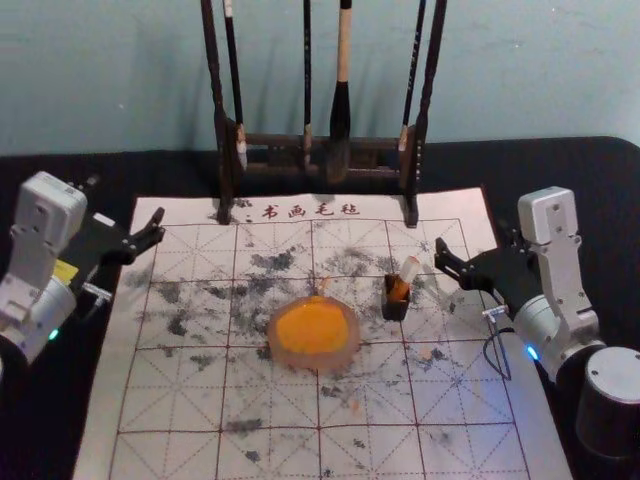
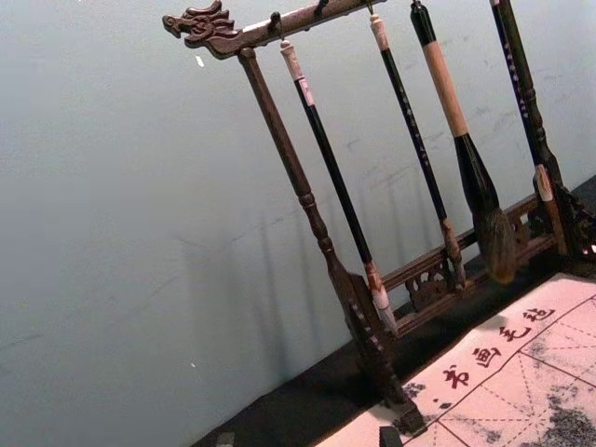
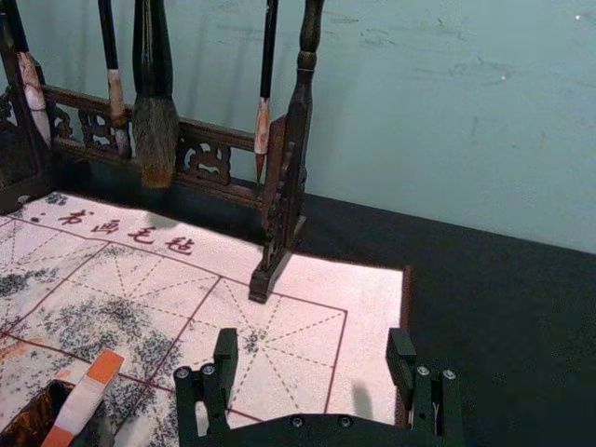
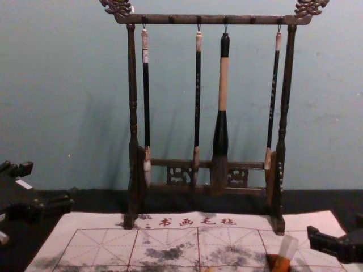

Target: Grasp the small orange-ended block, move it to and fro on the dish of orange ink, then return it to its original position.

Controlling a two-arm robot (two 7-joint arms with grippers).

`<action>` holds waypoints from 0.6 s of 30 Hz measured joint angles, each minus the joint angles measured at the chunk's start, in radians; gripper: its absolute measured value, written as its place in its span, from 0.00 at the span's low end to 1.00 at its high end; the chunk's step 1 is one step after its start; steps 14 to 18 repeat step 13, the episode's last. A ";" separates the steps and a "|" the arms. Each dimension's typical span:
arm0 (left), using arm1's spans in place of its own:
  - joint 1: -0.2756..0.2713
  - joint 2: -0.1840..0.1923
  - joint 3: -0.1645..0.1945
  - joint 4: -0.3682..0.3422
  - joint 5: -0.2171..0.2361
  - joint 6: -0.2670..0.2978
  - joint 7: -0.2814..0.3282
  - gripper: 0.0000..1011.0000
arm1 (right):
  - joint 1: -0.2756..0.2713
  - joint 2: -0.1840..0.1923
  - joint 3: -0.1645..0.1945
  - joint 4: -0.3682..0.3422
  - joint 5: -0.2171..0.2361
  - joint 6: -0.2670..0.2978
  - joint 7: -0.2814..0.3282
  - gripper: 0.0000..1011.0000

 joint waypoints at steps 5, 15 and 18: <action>0.000 0.000 0.000 0.000 0.000 0.000 0.000 0.99 | 0.000 0.000 0.001 -0.001 0.001 -0.001 -0.001 0.99; 0.000 0.000 0.000 0.000 0.000 0.000 0.000 0.99 | -0.001 0.001 0.001 -0.002 0.002 -0.001 -0.001 0.99; 0.000 0.000 0.000 0.000 0.000 0.000 0.000 0.99 | -0.001 0.001 0.001 -0.002 0.002 -0.001 -0.001 0.99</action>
